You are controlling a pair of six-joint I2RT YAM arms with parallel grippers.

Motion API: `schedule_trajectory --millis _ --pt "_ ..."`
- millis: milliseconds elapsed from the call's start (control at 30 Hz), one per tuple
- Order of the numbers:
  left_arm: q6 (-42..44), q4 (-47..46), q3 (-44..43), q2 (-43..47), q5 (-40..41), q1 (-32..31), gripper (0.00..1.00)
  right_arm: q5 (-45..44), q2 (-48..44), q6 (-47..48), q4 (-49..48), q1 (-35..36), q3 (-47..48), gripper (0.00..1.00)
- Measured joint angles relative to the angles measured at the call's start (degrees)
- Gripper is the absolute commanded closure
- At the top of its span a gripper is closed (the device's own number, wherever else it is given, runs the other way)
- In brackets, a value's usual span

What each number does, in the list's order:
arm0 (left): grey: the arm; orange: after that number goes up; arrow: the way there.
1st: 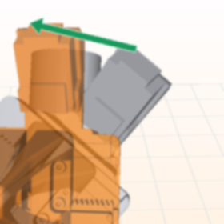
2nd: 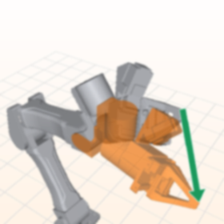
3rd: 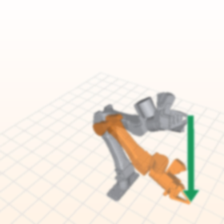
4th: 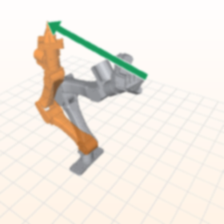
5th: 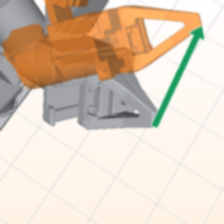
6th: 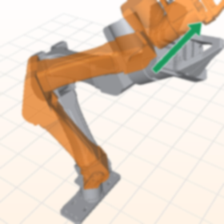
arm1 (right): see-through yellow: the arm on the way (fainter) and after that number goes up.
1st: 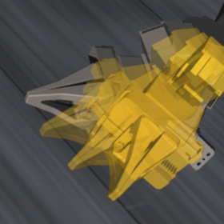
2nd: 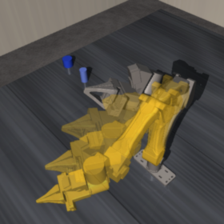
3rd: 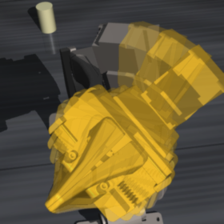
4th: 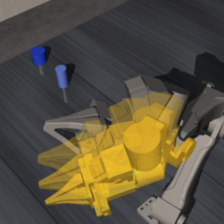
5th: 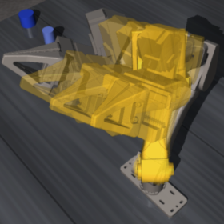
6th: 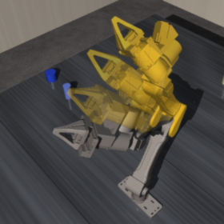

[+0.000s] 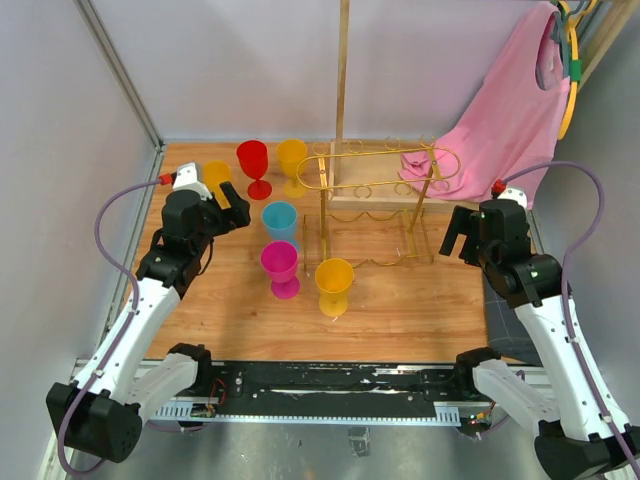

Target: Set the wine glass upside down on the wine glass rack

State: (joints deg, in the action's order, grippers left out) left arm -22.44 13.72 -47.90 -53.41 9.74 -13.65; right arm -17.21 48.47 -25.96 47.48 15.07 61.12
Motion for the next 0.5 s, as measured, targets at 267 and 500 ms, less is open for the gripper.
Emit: schedule_trajectory --millis 267,500 --pt "0.1 1.2 -0.7 -0.2 0.0 0.0 0.01 3.0 -1.1 0.7 -1.7 0.1 0.0 0.02" --pt "-0.6 1.9 -2.5 -2.1 -0.5 0.0 0.01 6.8 -0.9 2.4 -2.2 0.1 0.1 0.01"
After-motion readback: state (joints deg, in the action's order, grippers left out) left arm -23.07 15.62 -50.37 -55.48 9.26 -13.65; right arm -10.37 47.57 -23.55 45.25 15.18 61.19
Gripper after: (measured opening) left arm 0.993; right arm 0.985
